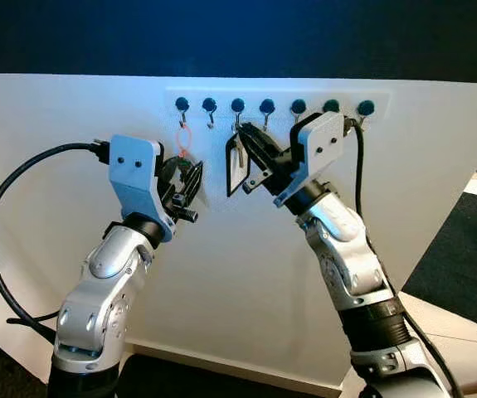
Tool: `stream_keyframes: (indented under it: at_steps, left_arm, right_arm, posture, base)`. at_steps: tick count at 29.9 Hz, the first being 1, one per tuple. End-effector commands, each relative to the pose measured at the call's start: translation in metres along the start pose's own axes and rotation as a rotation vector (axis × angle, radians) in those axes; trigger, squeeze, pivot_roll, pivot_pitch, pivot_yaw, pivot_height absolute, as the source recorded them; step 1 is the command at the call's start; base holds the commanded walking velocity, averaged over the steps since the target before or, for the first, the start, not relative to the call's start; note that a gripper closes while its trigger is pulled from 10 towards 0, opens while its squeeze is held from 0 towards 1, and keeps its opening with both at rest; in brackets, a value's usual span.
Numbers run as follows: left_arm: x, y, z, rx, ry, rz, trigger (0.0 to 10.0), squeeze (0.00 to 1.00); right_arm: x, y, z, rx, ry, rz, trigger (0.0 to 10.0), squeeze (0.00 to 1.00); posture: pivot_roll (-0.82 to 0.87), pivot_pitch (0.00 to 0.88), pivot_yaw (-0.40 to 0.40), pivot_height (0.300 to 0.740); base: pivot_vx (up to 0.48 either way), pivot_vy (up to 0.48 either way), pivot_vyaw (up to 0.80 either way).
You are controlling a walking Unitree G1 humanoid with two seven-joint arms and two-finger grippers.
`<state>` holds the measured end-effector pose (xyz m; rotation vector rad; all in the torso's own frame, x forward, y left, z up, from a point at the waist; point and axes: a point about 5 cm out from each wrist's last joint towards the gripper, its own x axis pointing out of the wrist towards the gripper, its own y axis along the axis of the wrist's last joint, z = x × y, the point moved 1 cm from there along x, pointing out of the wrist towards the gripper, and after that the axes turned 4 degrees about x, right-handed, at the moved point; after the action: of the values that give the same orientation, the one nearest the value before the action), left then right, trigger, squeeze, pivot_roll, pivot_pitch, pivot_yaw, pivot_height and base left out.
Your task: Hang keys on a hook
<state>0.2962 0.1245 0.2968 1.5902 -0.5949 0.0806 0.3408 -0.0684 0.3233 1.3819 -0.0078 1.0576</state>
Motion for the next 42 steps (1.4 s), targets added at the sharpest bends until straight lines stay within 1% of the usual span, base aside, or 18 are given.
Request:
stream_keyframes:
  at_steps: [1, 7, 9, 11, 17, 22, 25, 28, 30, 35, 37, 39, 42]
  left_arm:
    - [-0.003, -0.002, -0.001, 0.001, 0.004, -0.014, 10.0, 0.0]
    - [-0.001, -0.002, 0.001, -0.003, -0.004, -0.014, 10.0, 0.0]
    - [-0.001, -0.003, 0.002, -0.004, -0.009, -0.016, 10.0, 0.0]
    - [-0.001, -0.003, 0.002, -0.005, -0.01, -0.016, 10.0, 0.0]
    - [-0.001, -0.003, 0.003, -0.007, -0.013, -0.015, 10.0, 0.0]
    - [-0.002, -0.003, 0.004, -0.008, -0.012, -0.018, 10.0, 0.0]
    - [-0.002, -0.003, 0.004, -0.009, -0.012, -0.02, 10.0, 0.0]
    - [-0.002, -0.004, 0.004, -0.01, -0.013, -0.022, 10.0, 0.0]
    - [-0.001, -0.004, 0.005, -0.012, -0.016, -0.022, 10.0, 0.0]
    - [0.0, -0.004, 0.006, -0.014, -0.021, -0.024, 10.0, 0.0]
    - [0.0, -0.004, 0.006, -0.015, -0.022, -0.024, 10.0, 0.0]
    - [0.0, -0.004, 0.007, -0.017, -0.025, -0.025, 10.0, 0.0]
    - [0.0, -0.004, 0.007, -0.018, -0.027, -0.025, 10.0, 0.0]
  right_arm:
    - [0.004, 0.003, -0.003, -0.005, 0.019, 0.022, 10.0, 0.0]
    - [0.008, -0.001, 0.001, -0.016, -0.007, 0.005, 10.0, 0.0]
    - [0.012, -0.008, 0.006, 0.007, -0.051, -0.038, 10.0, 0.0]
    - [0.014, -0.011, 0.009, 0.001, -0.069, -0.056, 10.0, 0.0]
    - [0.019, -0.013, 0.01, 0.013, -0.078, -0.067, 10.0, 0.0]
    - [0.021, -0.016, 0.01, 0.041, -0.086, -0.08, 10.0, 0.0]
    - [0.02, -0.02, 0.011, 0.056, -0.092, -0.097, 10.0, 0.0]
    - [0.017, -0.029, 0.012, 0.081, -0.107, -0.141, 10.0, 0.0]
    - [0.014, -0.034, 0.01, 0.099, -0.094, -0.159, 10.0, 0.0]
    - [0.007, -0.04, 0.005, 0.105, -0.081, -0.179, 10.0, 0.0]
    - [0.005, -0.041, 0.004, 0.099, -0.078, -0.184, 10.0, 0.0]
    - [0.003, -0.041, 0.002, 0.067, -0.057, -0.181, 10.0, 0.0]
    - [0.004, -0.035, -0.002, 0.036, -0.019, -0.146, 10.0, 0.0]
  posture:
    - [0.06, 0.128, 0.06, 0.74]
    - [0.06, 0.129, 0.064, 0.74]
    - [0.06, 0.129, 0.067, 0.74]
    - [0.06, 0.129, 0.067, 0.74]
    - [0.06, 0.132, 0.065, 0.74]
    - [0.07, 0.132, 0.063, 0.74]
    - [0.06, 0.133, 0.063, 0.74]
    - [0.06, 0.133, 0.066, 0.74]
    - [0.06, 0.134, 0.069, 0.74]
    - [0.06, 0.134, 0.072, 0.74]
    - [0.06, 0.135, 0.073, 0.74]
    - [0.06, 0.135, 0.074, 0.74]
    - [0.06, 0.133, 0.074, 0.74]
  base:
    - [0.0, 0.0, 0.0]
    - [0.0, 0.0, 0.0]
    - [0.0, 0.0, 0.0]
    - [0.0, 0.0, 0.0]
    - [0.0, 0.0, 0.0]
    - [0.0, 0.0, 0.0]
    - [0.0, 0.0, 0.0]
    - [0.0, 0.0, 0.0]
    - [0.0, 0.0, 0.0]
    - [0.0, 0.0, 0.0]
    - [0.0, 0.0, 0.0]
    - [0.0, 0.0, 0.0]
    - [0.0, 0.0, 0.0]
